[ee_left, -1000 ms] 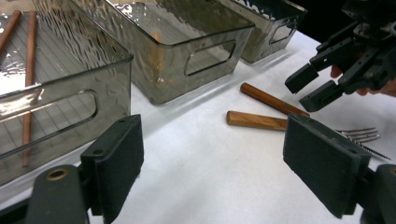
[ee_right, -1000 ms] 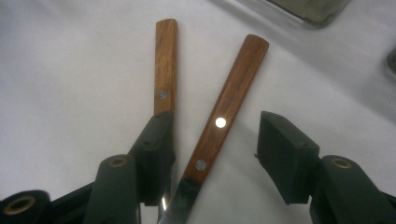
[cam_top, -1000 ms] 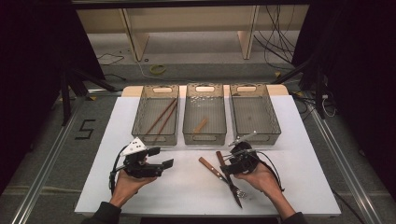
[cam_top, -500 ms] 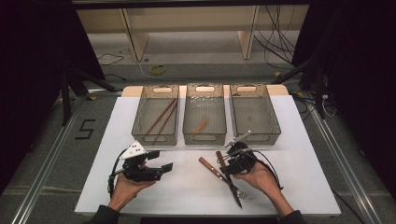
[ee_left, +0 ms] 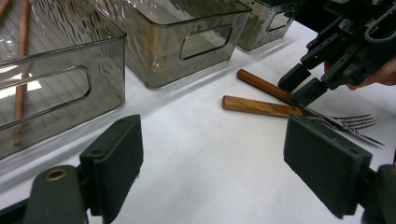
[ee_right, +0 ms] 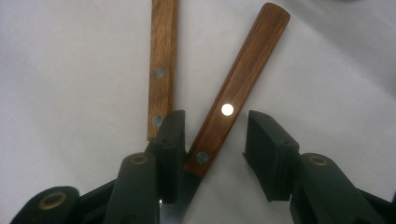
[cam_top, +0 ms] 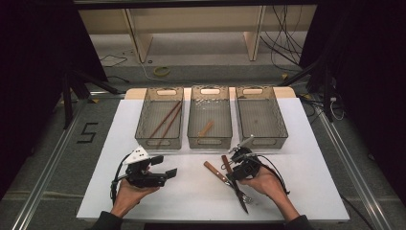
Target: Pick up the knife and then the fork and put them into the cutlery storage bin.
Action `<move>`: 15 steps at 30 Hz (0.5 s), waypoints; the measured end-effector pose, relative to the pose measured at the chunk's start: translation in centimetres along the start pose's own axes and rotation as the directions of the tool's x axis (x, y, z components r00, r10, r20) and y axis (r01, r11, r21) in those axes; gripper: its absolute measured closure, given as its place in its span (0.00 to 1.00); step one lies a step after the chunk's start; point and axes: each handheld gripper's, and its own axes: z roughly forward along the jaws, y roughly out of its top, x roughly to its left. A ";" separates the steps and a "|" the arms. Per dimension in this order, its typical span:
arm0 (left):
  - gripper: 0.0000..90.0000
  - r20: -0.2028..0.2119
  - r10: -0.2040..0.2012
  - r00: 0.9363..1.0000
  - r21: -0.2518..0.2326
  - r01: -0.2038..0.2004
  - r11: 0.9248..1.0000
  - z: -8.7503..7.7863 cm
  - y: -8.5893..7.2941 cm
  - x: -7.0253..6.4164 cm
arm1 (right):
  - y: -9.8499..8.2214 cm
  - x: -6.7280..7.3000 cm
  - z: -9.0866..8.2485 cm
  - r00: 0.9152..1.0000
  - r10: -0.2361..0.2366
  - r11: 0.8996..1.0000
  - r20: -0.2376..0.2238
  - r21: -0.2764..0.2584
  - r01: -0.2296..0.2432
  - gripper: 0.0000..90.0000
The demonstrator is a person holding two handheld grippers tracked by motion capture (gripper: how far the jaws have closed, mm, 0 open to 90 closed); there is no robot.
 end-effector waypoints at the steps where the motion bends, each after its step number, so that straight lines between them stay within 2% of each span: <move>1: 0.22 0.000 -0.001 1.000 -0.001 0.001 1.000 0.0 0.0 0.0 | 0.0 0.0 0.0 1.000 0.000 1.000 0.000 0.001 0.000 0.67; 15: 0.22 0.005 0.014 1.000 0.007 -0.014 1.000 0.1 -0.2 -0.1 | 0.5 0.5 0.2 0.999 -0.032 0.999 0.017 0.035 0.032 0.72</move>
